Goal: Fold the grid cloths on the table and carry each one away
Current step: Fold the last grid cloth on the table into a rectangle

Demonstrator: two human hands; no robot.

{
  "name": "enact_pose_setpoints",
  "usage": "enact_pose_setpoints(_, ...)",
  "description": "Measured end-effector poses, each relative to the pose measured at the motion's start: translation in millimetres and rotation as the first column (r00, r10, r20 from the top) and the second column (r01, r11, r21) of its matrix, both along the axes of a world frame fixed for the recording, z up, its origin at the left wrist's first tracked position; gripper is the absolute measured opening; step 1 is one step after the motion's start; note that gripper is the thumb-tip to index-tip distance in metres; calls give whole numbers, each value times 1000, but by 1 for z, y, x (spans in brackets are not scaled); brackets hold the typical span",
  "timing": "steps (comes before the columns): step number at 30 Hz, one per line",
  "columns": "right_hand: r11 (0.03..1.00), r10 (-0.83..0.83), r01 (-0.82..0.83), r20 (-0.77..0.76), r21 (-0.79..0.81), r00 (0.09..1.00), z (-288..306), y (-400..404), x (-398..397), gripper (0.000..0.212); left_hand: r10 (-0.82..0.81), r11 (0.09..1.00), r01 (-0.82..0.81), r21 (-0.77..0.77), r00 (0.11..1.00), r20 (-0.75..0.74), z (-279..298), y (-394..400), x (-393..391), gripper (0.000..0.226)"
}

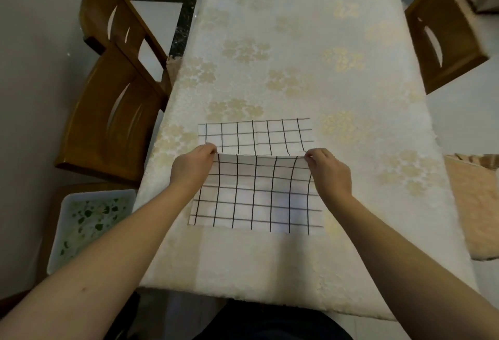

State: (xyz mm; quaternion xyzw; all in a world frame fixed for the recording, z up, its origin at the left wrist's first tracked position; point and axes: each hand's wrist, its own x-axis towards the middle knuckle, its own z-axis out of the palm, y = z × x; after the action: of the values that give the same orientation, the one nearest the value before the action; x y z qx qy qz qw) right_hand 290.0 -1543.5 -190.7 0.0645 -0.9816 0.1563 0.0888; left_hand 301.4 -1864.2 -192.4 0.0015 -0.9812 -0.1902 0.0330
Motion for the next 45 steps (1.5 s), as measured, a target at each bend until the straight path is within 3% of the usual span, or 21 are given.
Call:
enact_pose_setpoints(7,980,-39,-6,-222,-200,974,72,33,-11,11,36,988,3,152,967,-252,80,38,-22,14)
enact_pose_setpoints(13,975,15,-96,-368,-202,930,97,57,20,19,36,964,60,258,936,-350,116,57,8,28)
enact_pose_setpoints(17,955,12,-90,-267,-281,964,81,67,57,34,138,905,-41,422,970,-201,96,74,53,27)
enact_pose_setpoints(22,952,28,-13,44,-305,999,25,78,104,39,153,841,-153,519,987,42,39,93,90,23)
enact_pose_setpoints(28,980,33,28,298,-196,954,-35,90,148,48,182,797,-319,513,936,300,-17,103,128,18)
enact_pose_setpoints(32,991,-22,59,279,-124,960,-45,96,152,45,253,850,-358,386,921,297,-23,104,144,10)
enact_pose_setpoints(36,993,-85,98,165,-70,983,-38,92,138,39,146,915,-212,344,967,207,-26,108,130,7)
enact_pose_setpoints(39,998,-26,31,93,-54,995,-39,77,119,41,-69,975,50,216,994,83,-42,118,103,23)
enact_pose_setpoints(42,997,76,-76,154,-3,985,-54,54,95,47,-264,965,264,7,962,64,-60,132,76,42)
enact_pose_setpoints(45,987,140,-157,270,45,953,-74,28,74,55,-338,933,351,-82,930,141,-69,147,56,49)
